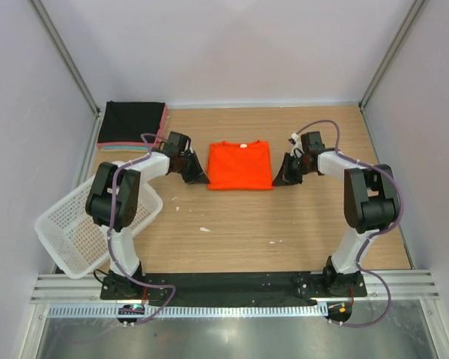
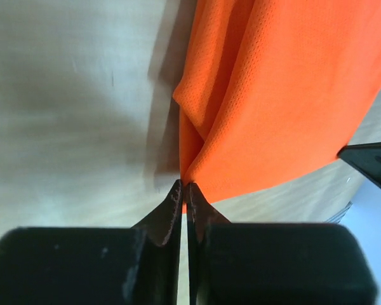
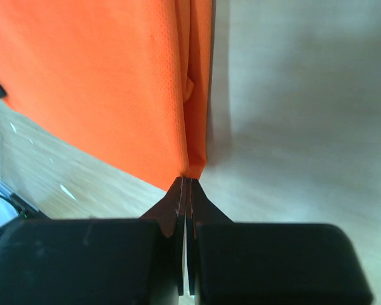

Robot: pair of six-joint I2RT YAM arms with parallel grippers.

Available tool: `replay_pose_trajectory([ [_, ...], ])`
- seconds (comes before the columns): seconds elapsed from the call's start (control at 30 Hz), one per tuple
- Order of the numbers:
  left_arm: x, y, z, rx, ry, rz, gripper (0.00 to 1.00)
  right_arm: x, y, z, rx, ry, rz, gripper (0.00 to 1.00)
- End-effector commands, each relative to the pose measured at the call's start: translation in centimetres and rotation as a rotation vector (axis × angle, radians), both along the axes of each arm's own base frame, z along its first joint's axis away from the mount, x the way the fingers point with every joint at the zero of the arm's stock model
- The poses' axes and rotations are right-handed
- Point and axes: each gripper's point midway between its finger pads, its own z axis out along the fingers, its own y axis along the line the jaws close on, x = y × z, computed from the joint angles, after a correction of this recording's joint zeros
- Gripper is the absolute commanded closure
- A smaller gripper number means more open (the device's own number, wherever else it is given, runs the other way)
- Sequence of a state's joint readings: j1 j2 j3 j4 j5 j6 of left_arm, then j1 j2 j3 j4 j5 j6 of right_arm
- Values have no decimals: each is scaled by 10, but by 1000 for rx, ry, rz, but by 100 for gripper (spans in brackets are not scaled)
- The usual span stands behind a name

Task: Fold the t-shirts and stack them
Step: Fold the tshirt

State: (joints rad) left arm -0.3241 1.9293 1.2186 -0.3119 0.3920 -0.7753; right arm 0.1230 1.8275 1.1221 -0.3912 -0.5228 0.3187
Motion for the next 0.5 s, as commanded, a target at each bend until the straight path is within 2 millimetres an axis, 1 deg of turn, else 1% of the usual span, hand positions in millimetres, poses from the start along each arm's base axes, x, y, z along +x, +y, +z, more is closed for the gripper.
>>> replay_pose_trajectory([
  [0.0,-22,2,16,11,-2,22,95,-29,-5,2,-39,18,-33,98],
  [0.03,-26,0,27,-2,-23,19,83,-35,-6,1,-50,22,-30,97],
  [0.07,-32,-1,29,-11,-17,12,79,-37,-9,5,-60,8,-29,93],
  [0.1,-35,-2,32,-18,-15,11,76,-38,-10,6,-67,7,-29,85],
  [0.13,-35,-3,43,-32,-36,5,67,-40,-11,8,-76,12,-28,80],
  [0.17,-37,-1,45,-18,-31,-2,62,-35,-10,15,-74,-5,-25,76],
  [0.2,-36,1,49,-2,-37,-12,59,-32,-10,19,-69,-14,-23,68],
  [0.23,-22,-2,68,2,-89,-25,56,-28,-9,24,-65,-29,-20,65],
  [0.27,-21,3,63,50,-90,-71,54,-18,-8,33,-66,-61,-19,64],
  [0.3,-12,1,68,61,-117,-98,53,-12,-9,37,-74,-81,-10,61],
  [0.33,2,1,83,78,-171,-140,53,-6,-9,38,-81,-91,-2,60],
  [0.37,11,0,73,97,-158,-157,54,7,-8,49,-85,-137,17,59],
  [0.4,18,0,73,100,-173,-181,55,14,-7,52,-83,-154,29,59],
  [0.43,30,-1,79,98,-203,-192,57,20,-5,49,-73,-154,45,59],
  [0.47,36,-1,69,114,-213,-223,57,31,1,59,-42,-191,72,59],
])
